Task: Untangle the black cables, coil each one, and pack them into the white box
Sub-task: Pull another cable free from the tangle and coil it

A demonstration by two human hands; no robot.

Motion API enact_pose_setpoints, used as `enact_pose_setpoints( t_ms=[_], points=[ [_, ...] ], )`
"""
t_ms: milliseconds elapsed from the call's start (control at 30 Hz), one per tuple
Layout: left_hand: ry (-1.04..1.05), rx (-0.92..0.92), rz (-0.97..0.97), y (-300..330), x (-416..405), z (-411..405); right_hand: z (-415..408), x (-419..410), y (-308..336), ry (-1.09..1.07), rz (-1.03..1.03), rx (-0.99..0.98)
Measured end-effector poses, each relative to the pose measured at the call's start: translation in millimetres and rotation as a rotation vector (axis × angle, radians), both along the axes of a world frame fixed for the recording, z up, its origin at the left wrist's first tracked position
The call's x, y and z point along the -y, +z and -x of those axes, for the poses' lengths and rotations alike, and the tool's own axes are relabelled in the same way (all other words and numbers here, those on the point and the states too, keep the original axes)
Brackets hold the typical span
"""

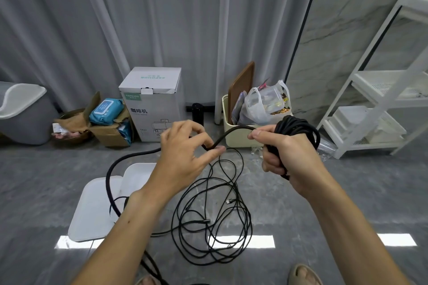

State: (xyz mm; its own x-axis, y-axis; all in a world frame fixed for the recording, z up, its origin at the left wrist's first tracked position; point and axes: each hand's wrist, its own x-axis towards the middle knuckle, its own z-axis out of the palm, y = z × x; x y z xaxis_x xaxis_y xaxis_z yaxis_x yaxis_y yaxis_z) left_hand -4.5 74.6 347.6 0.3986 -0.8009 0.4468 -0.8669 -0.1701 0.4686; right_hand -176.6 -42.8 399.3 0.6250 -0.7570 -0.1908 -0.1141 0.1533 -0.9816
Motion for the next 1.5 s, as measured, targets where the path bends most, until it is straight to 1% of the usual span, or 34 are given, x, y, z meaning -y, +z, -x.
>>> enact_pose_setpoints(
  t_ms=[67,133,233,300,333,433,533,700,767,867,1000,1100,1133,1167,1233,1300,1400,1433,1467,1500],
  points=[
    [-0.093,-0.138,0.070,-0.2,-0.4,1.0,1.7,0.6,1.6,0.014,-0.025,-0.015],
    [-0.120,-0.263,0.118,0.7,-2.2,1.5,2.8,1.5,1.6,0.035,-0.037,-0.039],
    [-0.081,-0.428,0.223,6.5,-3.9,4.5,4.2,2.6,1.8,0.097,-0.070,-0.076],
    [-0.044,-0.553,0.280,10.7,-4.6,7.3,6.6,2.6,4.1,0.180,-0.094,-0.100],
    [-0.025,-0.570,0.285,11.6,-4.8,7.8,8.4,2.5,5.8,0.241,-0.105,-0.118],
    [-0.018,-0.530,0.240,16.1,-4.7,6.4,14.9,1.5,10.4,0.465,-0.151,-0.186],
    [-0.021,-0.539,0.219,21.9,-5.9,3.7,17.6,-0.5,7.8,0.680,-0.202,-0.250],
    [0.031,-0.321,0.155,16.1,-5.3,0.0,11.2,-8.7,1.2,0.966,-0.301,-0.234],
    [0.042,-0.283,0.152,15.4,-3.8,0.0,8.1,-12.8,-0.7,1.043,-0.379,-0.179],
    [0.037,-0.314,0.138,15.9,-2.4,3.0,3.0,-17.8,-4.1,1.151,-0.559,-0.018],
    [-0.041,-0.486,0.136,19.6,-0.7,14.0,-4.5,-26.2,-7.6,1.299,-0.800,0.254],
    [-0.148,-0.627,0.115,23.7,0.0,22.5,-6.9,-35.7,-9.9,1.254,-0.928,0.383],
    [-0.180,-0.704,0.099,24.8,1.2,24.6,-6.7,-38.0,-10.5,1.205,-0.936,0.432],
    [-0.202,-0.823,0.084,26.8,2.3,27.5,-6.0,-38.5,-9.4,1.184,-0.955,0.476],
    [-0.230,-1.075,0.029,31.8,4.1,34.0,-8.1,-43.4,-4.7,1.149,-0.897,0.558],
    [-0.285,-1.180,-0.034,34.3,3.8,40.1,-9.7,-46.9,-1.7,1.117,-0.856,0.619],
    [-0.308,-1.376,-0.110,39.5,3.6,43.2,-10.5,-50.1,-6.6,1.167,-0.832,0.662],
    [-0.314,-1.351,-0.112,39.7,2.8,41.5,-10.5,-50.8,-8.4,1.206,-0.827,0.643],
    [-0.322,-1.281,-0.108,36.5,3.9,38.7,-11.0,-52.5,-10.5,1.251,-0.834,0.618],
    [-0.326,-1.174,-0.118,37.8,3.4,38.4,-12.1,-54.2,-12.0,1.296,-0.846,0.580]
  ],
)
